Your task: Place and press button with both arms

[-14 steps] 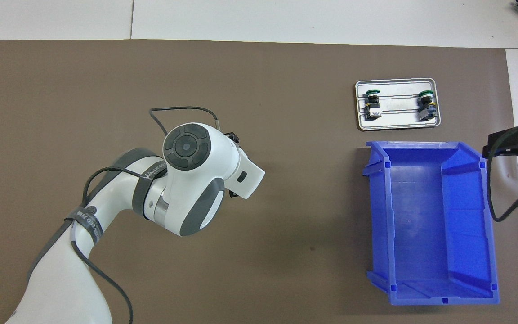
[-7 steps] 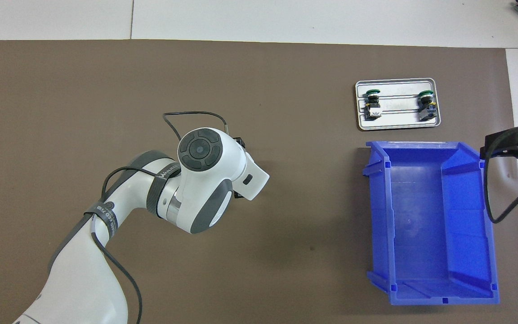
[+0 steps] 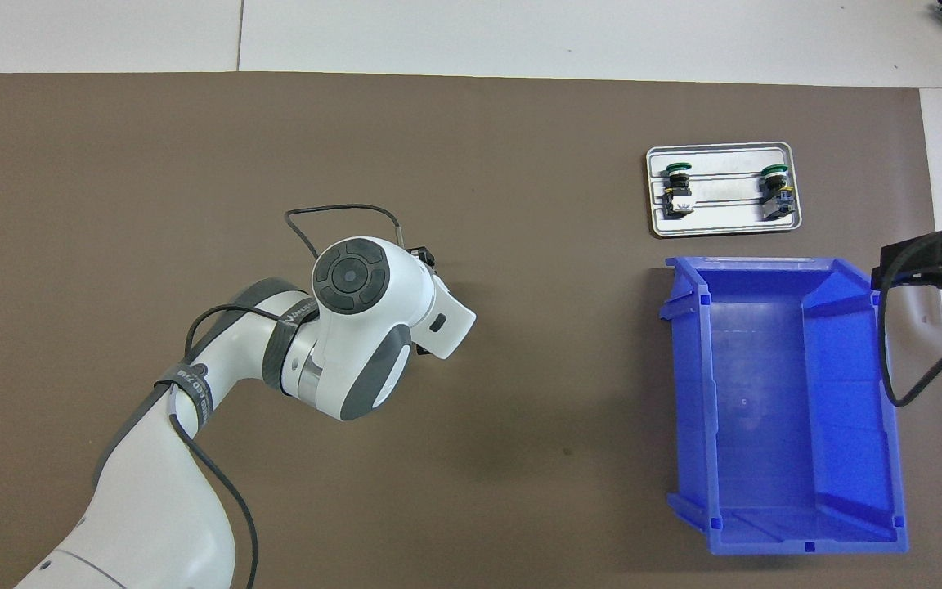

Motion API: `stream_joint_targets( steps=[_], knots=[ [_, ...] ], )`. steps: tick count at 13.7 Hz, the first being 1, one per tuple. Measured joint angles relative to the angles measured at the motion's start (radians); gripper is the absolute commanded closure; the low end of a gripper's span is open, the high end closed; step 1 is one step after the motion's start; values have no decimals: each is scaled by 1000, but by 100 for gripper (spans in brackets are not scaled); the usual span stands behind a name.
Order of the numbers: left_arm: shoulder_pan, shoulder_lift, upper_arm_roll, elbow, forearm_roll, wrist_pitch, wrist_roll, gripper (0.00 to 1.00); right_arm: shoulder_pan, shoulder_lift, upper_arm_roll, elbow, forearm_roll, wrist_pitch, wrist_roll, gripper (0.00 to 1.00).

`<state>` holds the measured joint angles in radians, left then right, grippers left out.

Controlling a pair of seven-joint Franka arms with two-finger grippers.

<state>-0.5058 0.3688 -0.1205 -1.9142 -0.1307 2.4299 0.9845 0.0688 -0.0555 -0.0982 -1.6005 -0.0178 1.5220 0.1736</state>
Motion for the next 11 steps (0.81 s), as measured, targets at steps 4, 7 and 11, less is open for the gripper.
stream_joint_targets(
  steps=[4, 7, 11],
  knots=[
    [0, 6, 0, -13, 0, 35, 0, 21, 0, 0, 0, 0, 0, 0, 0, 0],
    [0, 10, 0, -28, 0, 53, 0, 20, 0, 0, 0, 0, 0, 0, 0, 0],
    [0, 13, -1, -56, 0, 82, 0, 20, 0, 0, 0, 0, 0, 0, 0, 0]
  ],
)
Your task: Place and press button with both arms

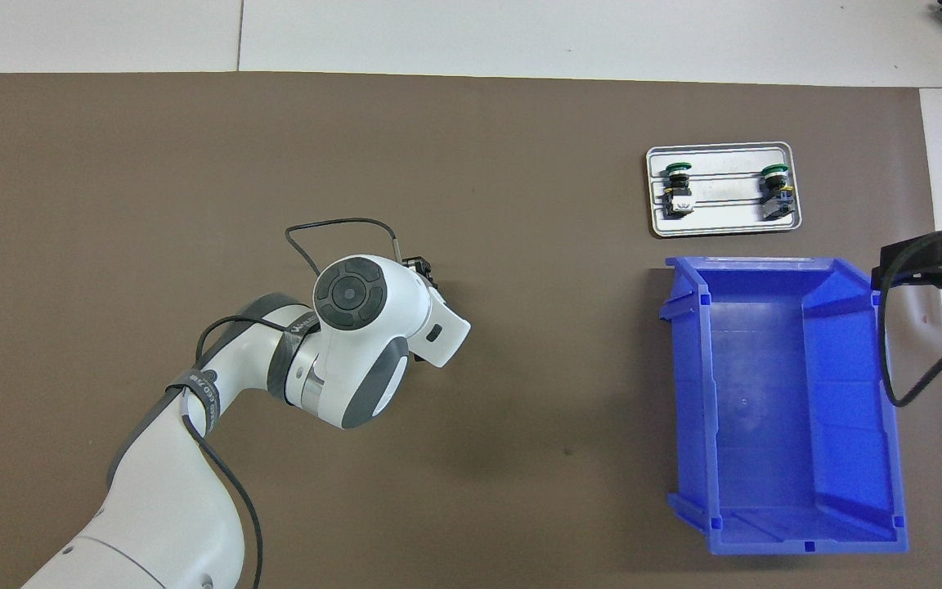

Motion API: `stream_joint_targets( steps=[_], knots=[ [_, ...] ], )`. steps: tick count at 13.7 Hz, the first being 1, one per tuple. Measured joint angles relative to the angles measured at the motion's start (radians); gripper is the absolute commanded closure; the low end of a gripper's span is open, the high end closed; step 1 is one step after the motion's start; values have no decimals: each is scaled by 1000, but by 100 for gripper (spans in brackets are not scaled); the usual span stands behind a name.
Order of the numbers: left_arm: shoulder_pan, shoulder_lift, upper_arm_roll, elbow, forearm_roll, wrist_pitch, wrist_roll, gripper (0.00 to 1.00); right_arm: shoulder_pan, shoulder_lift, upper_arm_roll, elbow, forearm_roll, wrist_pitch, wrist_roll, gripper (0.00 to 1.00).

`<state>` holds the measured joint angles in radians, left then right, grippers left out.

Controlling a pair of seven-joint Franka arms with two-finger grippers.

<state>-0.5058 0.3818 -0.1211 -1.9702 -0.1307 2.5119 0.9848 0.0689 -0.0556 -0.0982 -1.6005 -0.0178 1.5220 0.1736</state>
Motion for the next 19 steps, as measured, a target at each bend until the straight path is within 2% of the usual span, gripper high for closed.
stream_joint_targets(
  steps=[4, 9, 16, 18, 19],
  knots=[
    [0, 0, -1, -2, 0, 4, 0, 21, 0, 0, 0, 0, 0, 0, 0, 0],
    [-2, 0, -4, -12, 0, 7, 0, 29, 0, 0, 0, 0, 0, 0, 0, 0],
    [-4, -4, -7, -15, 0, 10, 0, 66, 0, 0, 0, 0, 0, 0, 0, 0],
    [-3, -5, -6, -14, 0, 11, 0, 74, 0, 0, 0, 0, 0, 0, 0, 0],
    [-3, -5, -6, -14, 0, 11, 0, 75, 0, 0, 0, 0, 0, 0, 0, 0]
  ],
)
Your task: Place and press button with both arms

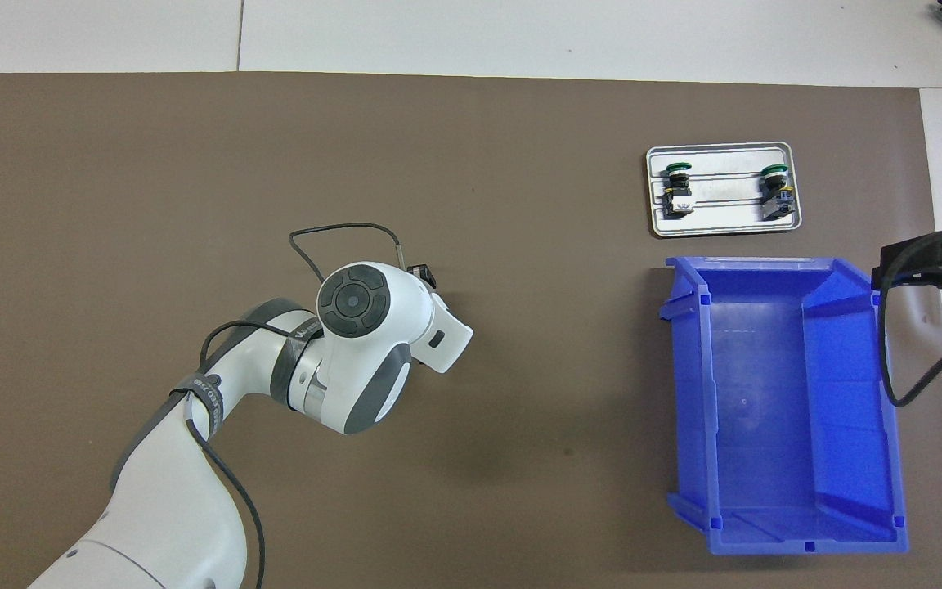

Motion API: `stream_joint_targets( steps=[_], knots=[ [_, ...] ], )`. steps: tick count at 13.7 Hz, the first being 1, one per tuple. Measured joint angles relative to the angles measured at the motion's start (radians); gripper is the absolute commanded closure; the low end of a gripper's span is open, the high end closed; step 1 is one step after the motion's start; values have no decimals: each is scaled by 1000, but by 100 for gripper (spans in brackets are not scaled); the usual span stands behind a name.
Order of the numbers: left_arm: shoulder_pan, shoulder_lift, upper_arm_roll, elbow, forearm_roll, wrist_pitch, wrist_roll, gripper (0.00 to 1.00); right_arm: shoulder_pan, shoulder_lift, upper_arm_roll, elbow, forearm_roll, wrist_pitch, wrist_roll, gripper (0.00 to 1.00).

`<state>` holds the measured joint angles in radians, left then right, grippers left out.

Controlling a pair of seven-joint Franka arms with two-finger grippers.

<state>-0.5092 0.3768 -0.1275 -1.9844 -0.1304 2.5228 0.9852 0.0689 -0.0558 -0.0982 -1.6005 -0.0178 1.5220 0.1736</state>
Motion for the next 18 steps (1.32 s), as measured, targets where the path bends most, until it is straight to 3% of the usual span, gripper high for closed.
stream_joint_targets(
  steps=[4, 9, 13, 18],
  knots=[
    [3, 1, 7, 11, 0, -12, 0, 76, 0, 0, 0, 0, 0, 0, 0, 0],
    [46, 4, 26, 123, -37, -125, -1, 79, 0, 0, 0, 0, 0, 0, 0, 0],
    [117, 4, 23, 146, -207, -126, 55, 82, 0, 0, 0, 0, 0, 0, 0, 0],
    [193, -19, 23, 147, -603, -130, 320, 82, 0, 0, 0, 0, 0, 0, 0, 0]
  ],
)
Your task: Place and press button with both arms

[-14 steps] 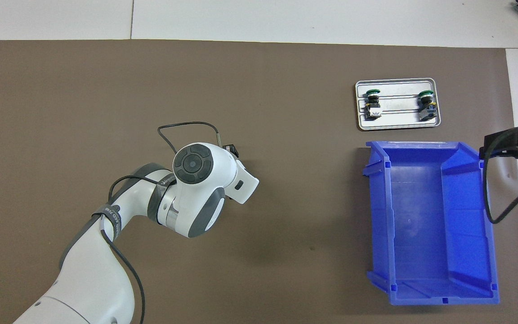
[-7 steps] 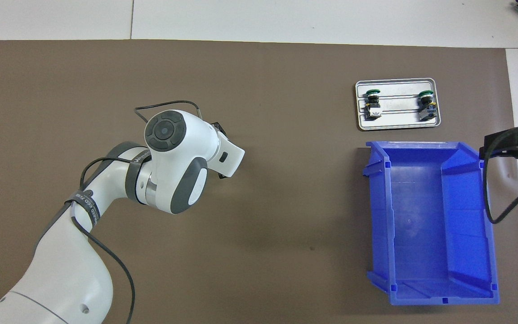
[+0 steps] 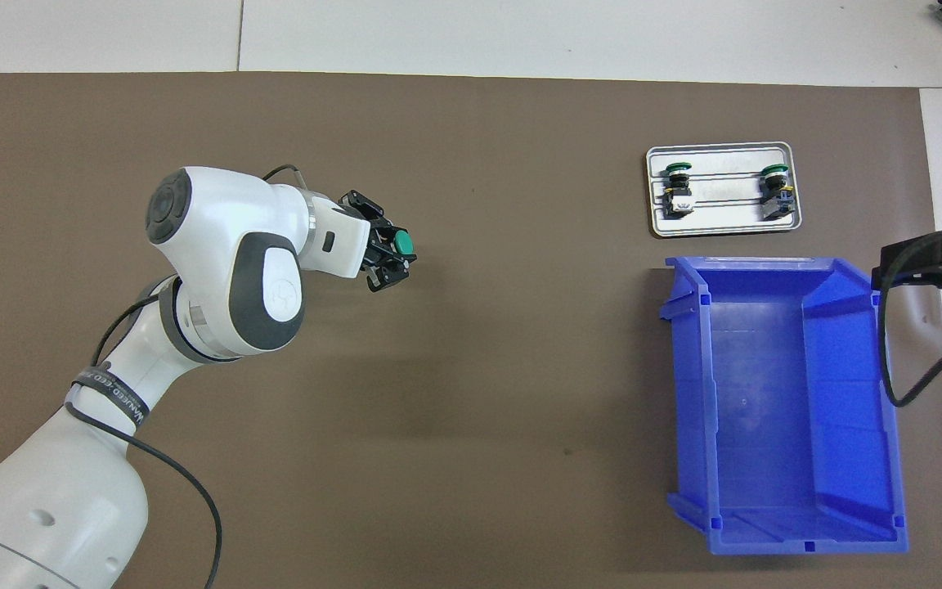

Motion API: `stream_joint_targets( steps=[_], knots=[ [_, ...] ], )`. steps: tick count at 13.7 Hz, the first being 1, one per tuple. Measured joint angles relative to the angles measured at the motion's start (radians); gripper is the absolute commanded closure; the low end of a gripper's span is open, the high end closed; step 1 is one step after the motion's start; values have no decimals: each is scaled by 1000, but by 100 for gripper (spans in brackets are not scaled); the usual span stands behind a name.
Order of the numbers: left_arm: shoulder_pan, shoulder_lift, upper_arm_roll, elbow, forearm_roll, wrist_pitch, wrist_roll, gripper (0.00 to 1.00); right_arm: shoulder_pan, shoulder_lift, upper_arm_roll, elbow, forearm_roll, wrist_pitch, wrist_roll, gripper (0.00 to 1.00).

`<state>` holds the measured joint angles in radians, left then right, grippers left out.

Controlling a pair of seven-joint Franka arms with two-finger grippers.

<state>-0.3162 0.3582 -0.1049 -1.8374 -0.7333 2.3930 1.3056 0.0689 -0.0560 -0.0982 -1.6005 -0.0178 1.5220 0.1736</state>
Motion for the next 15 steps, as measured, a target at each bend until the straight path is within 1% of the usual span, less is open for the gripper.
stream_joint_targets(
  steps=[3, 7, 9, 10, 12, 15],
  knots=[
    [33, -22, 0, -31, -206, -13, 168, 82, 0, 0, 0, 0, 0, 0, 0, 0],
    [56, -67, 0, -139, -501, -14, 450, 82, 0, 0, 0, 0, 0, 0, 0, 0],
    [63, -92, 0, -195, -619, -13, 561, 95, 0, 0, 0, 0, 0, 0, 0, 0],
    [66, -104, 0, -223, -673, -13, 617, 96, 0, 0, 0, 0, 0, 0, 0, 0],
    [75, -128, 0, -283, -782, -13, 731, 97, 0, 0, 0, 0, 0, 0, 0, 0],
    [83, -161, 0, -347, -926, -38, 831, 99, 0, 0, 0, 0, 0, 0, 0, 0]
  ],
)
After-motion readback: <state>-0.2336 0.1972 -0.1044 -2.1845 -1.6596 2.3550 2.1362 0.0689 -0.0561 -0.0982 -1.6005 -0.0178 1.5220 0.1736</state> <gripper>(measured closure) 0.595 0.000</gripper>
